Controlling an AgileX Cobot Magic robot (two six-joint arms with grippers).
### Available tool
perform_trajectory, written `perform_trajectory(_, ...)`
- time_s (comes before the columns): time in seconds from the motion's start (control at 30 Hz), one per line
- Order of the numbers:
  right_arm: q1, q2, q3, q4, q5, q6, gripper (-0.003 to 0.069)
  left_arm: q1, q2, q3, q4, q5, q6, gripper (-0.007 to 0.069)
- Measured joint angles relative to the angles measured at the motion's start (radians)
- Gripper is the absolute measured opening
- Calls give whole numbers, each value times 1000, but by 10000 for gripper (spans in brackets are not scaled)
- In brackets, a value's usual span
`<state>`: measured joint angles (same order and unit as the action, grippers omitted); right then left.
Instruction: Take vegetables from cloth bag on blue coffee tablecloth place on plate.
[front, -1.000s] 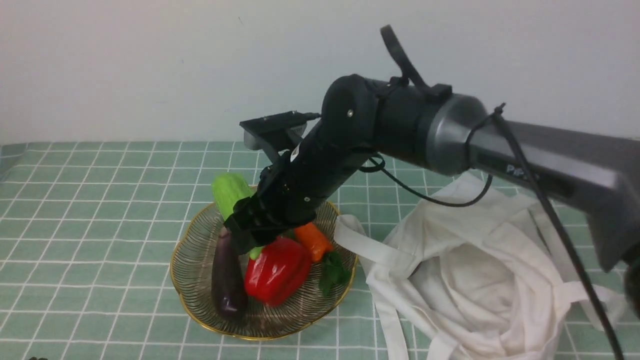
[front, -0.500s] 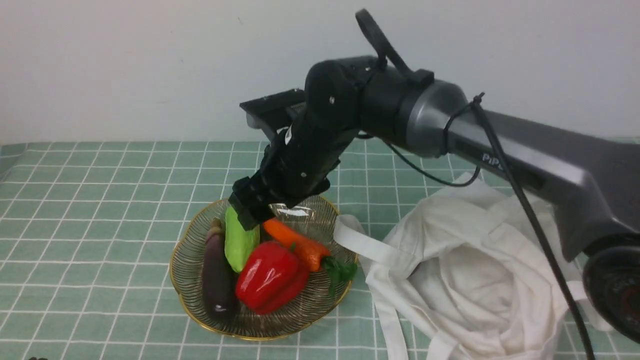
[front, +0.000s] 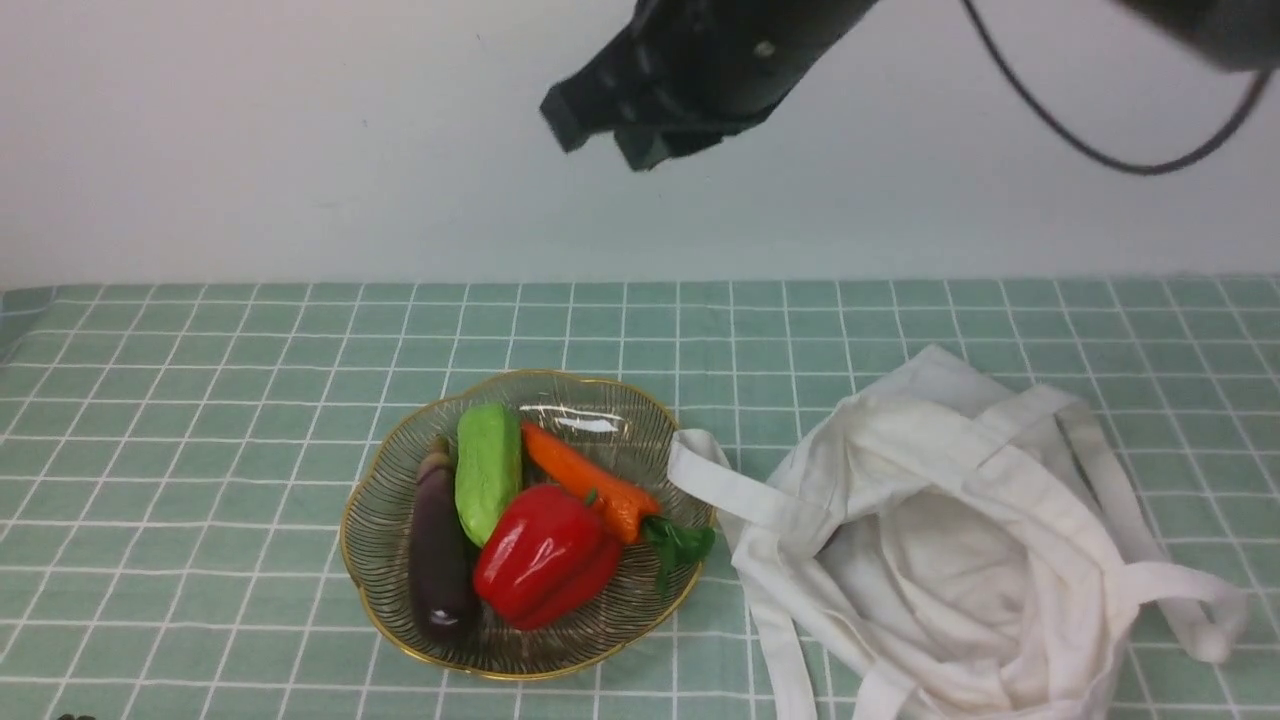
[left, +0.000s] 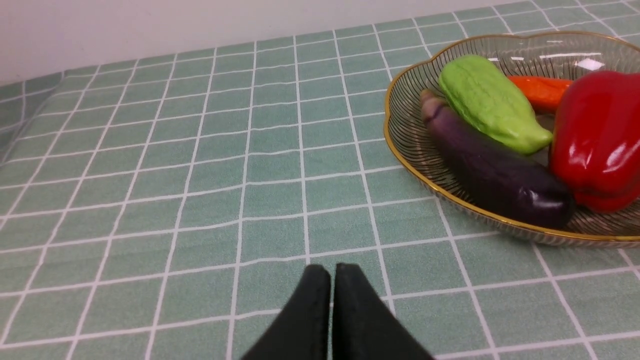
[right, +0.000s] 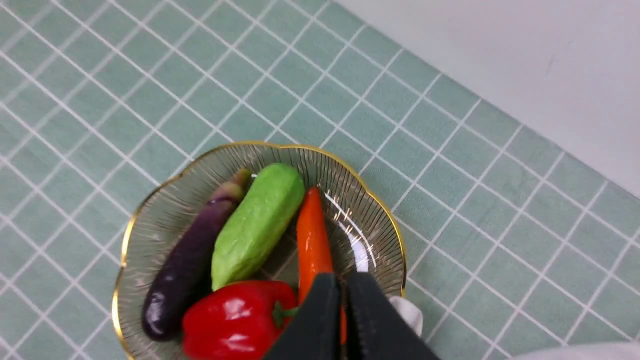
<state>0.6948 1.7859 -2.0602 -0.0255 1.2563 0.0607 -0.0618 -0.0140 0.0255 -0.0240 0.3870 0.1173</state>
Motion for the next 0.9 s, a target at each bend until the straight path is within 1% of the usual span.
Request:
perform_trajectory(0.13,0,-230,148,-23,5,19,-13,0,0,0,0,0,0,-8)
perform_trajectory(0.23,0,-409,306,-80,-4,54,-14,0,0,0,0,0,0,-8)
perform_trajectory(0.27,0,-474,388,-110,-22,70,-14,0,0,0,0,0,0,-8)
perform_trajectory(0.4,0,-754,687,-223,-200,143,-14,0,0,0,0,0,0,-8)
perform_trajectory(0.43,0,-794,732,-233,-231,151,-14,0,0,0,0,0,0,-8)
perform_trajectory(0.53,0,-1003,948,-271,-390,167,-14,0,0,0,0,0,0,-8)
perform_trajectory(0.57,0,-1017,977,-274,-412,168,-14,0,0,0,0,0,0,-8)
perform_trajectory(0.6,0,-1088,1044,-287,-466,169,-14,0,0,0,0,0,0,-8)
perform_trajectory(0.63,0,-1222,1142,-305,-550,177,-14,0,0,0,0,0,0,-8)
perform_trajectory(0.73,0,-1372,1249,-326,-643,220,-14,0,0,0,0,0,0,-8)
perform_trajectory(0.8,0,-1537,1347,-376,-716,308,-14,0,0,0,0,0,0,-8)
perform_trajectory(0.9,0,-1710,1448,-495,-750,412,-15,0,0,0,0,0,0,-8)
